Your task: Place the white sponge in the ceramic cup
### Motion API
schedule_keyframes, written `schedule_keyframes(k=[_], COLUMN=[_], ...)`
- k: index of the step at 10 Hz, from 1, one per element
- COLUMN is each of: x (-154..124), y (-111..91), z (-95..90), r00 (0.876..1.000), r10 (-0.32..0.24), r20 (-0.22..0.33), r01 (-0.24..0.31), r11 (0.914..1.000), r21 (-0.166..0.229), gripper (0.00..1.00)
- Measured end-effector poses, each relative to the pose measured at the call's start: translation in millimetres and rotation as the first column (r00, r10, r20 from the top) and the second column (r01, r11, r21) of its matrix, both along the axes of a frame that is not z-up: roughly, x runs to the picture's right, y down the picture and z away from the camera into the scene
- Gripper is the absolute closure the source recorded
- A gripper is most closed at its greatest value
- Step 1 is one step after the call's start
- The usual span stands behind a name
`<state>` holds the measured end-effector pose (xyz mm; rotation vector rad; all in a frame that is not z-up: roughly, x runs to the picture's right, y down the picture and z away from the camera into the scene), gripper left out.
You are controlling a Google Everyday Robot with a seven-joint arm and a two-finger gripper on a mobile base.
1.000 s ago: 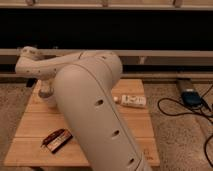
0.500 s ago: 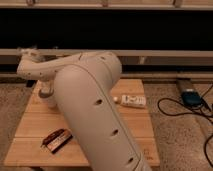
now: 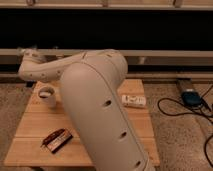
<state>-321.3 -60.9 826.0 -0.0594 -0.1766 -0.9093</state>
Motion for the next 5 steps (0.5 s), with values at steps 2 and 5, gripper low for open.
schedule_keyframes(k=[2, 5], x=[2.5, 0.2], y=[-2.1, -1.2], z=[-2.4, -3.2], r00=[1.0, 1.0], r10=[0.005, 0.002], r20=[0.003, 0.006], r01=[-0.005, -0.002], r11=[1.0, 1.0], r21=[-0.002, -0.002], gripper=[0.34, 0.34])
